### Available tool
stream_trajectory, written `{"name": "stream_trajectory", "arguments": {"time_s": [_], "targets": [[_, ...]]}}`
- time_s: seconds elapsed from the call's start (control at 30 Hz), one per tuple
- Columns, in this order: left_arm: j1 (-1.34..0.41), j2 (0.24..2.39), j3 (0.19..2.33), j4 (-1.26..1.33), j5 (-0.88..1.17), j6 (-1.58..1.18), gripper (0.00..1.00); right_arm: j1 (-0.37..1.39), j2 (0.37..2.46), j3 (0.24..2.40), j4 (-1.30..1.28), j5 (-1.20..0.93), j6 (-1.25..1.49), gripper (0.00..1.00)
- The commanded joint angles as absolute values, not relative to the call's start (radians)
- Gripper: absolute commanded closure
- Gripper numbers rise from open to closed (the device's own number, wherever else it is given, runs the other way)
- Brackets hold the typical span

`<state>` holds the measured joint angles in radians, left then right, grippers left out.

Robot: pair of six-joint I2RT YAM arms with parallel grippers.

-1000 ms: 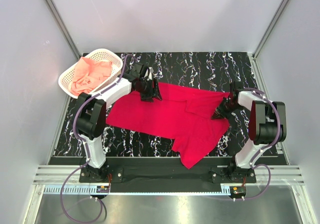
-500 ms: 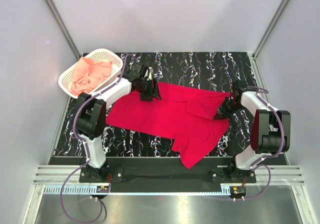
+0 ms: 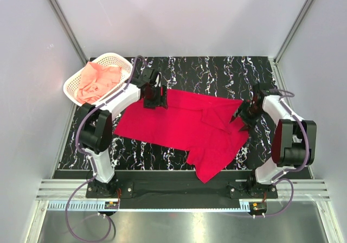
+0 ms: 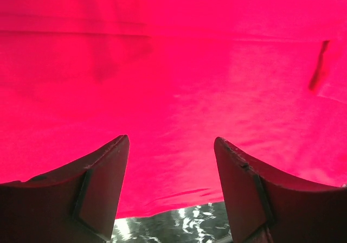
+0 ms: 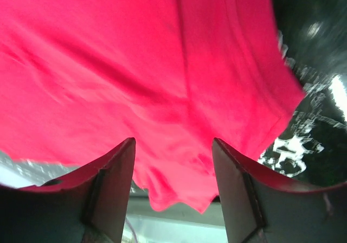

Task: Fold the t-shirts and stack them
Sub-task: Fold the tshirt

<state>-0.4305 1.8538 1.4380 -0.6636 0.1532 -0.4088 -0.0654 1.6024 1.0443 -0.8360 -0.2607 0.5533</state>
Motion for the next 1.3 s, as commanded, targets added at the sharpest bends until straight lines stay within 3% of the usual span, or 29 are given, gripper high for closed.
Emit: {"name": "stream_trajectory", "arguments": {"time_s": [0.0,0.33,0.67,1.0,1.17,1.27], "targets": [[-0.423,1.76,1.401,-0.675,0.023,-0.374,0.31,-0.064,1.641,1.16,-0.825,-0.12,0.606,0.34],[-0.419,1.934,1.48,-0.83,-0.193,-0.425,0.3,-0.037,1.884,1.327,-0.799,-0.005,0.704,0.31],[-0.405,2.18,1.695,-0.836,-0.158,-0.426,0.3,-0.031,2.127,1.526,-0.769,0.166,0.559,0.29],[-0.361,2.376,2.04,-0.879,-0.055,-0.46,0.27,-0.032,2.42,2.064,-0.854,0.112,0.385,0.28],[-0.348,2.332,2.048,-0.885,-0.084,-0.427,0.22,-0.032,2.506,2.325,-1.014,0.103,0.334,0.26],[-0.348,2.237,1.987,-0.887,-0.078,-0.423,0.21,-0.032,2.464,2.454,-1.147,0.182,0.322,0.19]]}}
